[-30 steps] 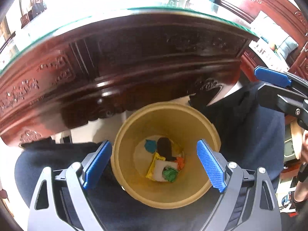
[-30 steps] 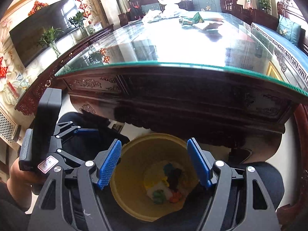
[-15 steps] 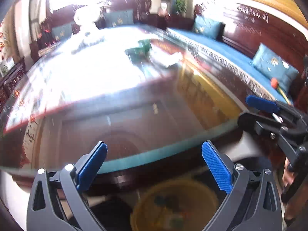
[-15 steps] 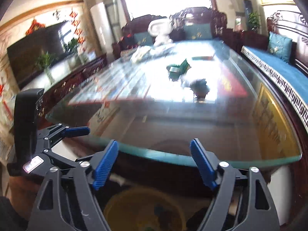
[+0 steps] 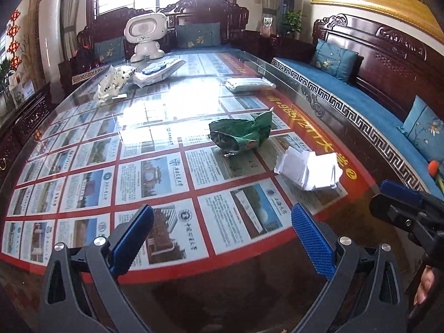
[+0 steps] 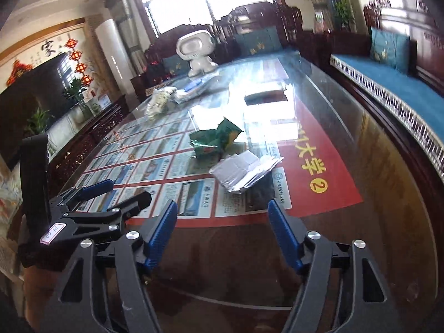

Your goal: Collect trash

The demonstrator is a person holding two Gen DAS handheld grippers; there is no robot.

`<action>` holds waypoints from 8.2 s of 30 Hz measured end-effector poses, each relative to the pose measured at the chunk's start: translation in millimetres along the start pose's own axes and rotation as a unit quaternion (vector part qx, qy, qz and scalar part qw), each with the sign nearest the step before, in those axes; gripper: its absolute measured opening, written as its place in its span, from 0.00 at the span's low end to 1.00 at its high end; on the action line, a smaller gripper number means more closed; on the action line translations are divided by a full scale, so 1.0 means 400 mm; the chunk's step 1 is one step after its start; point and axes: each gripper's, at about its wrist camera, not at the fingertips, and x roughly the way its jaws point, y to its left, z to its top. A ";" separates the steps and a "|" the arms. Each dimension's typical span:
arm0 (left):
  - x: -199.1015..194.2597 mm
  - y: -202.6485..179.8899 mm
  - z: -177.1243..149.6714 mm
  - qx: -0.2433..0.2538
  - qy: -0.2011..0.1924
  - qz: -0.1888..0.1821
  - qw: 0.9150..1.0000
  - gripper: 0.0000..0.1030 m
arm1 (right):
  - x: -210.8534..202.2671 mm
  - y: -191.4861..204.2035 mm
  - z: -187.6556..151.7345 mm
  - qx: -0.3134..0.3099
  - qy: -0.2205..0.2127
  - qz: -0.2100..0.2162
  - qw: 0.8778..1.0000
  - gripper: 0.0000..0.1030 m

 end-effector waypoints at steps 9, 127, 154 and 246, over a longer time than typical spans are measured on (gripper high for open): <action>0.098 0.036 0.041 -0.019 0.007 0.005 1.000 0.96 | 0.119 -0.081 0.029 0.073 0.054 0.023 0.996 0.42; -0.218 -0.095 -0.929 0.010 0.250 -0.139 0.958 0.72 | -0.328 0.133 -0.732 -0.062 0.129 0.023 0.989 0.07; -0.253 -0.024 -0.885 0.003 0.211 -0.096 0.973 0.83 | -0.256 0.129 -0.745 -0.062 0.173 0.018 0.983 0.24; -0.455 -0.093 -0.606 -0.014 0.009 0.006 1.000 0.96 | -0.385 0.244 -0.592 -0.108 -0.019 -0.067 0.992 0.92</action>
